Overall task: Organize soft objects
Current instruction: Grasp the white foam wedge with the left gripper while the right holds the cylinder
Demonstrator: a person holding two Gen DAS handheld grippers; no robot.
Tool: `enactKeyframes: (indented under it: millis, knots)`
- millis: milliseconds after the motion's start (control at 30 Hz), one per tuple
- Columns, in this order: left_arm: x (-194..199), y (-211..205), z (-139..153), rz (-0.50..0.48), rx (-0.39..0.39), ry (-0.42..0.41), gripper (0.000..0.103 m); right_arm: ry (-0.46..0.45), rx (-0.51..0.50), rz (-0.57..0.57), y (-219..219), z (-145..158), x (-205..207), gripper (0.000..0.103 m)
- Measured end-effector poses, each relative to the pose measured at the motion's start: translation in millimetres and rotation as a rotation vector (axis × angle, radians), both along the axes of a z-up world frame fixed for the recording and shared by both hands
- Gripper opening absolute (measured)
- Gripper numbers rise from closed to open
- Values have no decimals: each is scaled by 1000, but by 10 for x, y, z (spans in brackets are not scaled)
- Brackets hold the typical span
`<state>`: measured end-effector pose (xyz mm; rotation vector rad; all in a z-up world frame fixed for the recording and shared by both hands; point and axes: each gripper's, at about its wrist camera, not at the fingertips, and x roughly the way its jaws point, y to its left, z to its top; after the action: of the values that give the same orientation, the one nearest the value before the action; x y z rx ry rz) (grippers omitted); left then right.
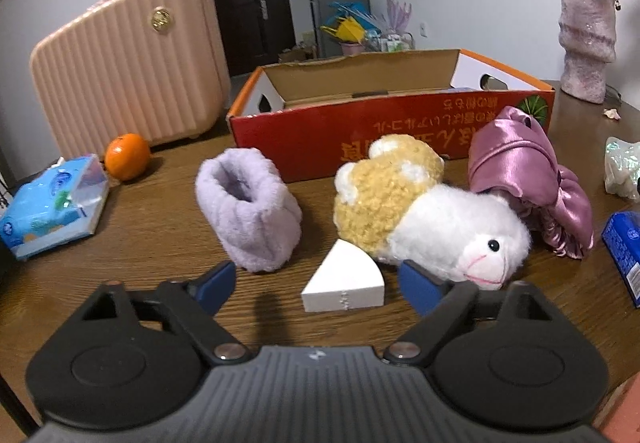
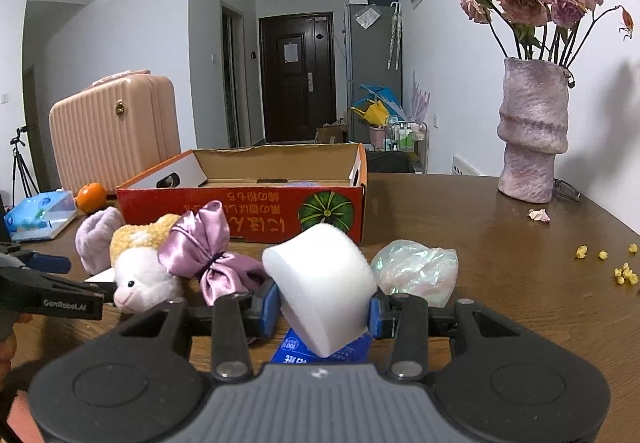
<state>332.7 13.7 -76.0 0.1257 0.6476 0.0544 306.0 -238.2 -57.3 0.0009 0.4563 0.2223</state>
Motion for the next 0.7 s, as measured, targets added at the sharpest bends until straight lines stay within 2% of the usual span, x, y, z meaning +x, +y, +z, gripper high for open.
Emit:
enactKeyframes:
  millis: [133,200,267,433,700]
  knots:
    - [38,32,-39,-24,-31,25,59,5,-7,-8,12,-33,12,41]
    - [34,33,-50,-44,-42,27,52,6,-10,-8,15,-39,11,41]
    - [17,13,-51,-63,-41,23,38,2,-12,-8,20,-38,6,41]
    - [-13,-25,-45,-79,-34,17,35,-9,-17,-7,25,-37,-5,41]
    - [-88,5,38,-45,-35,-30,34,-32,-26,-6,41,-33,-25,42]
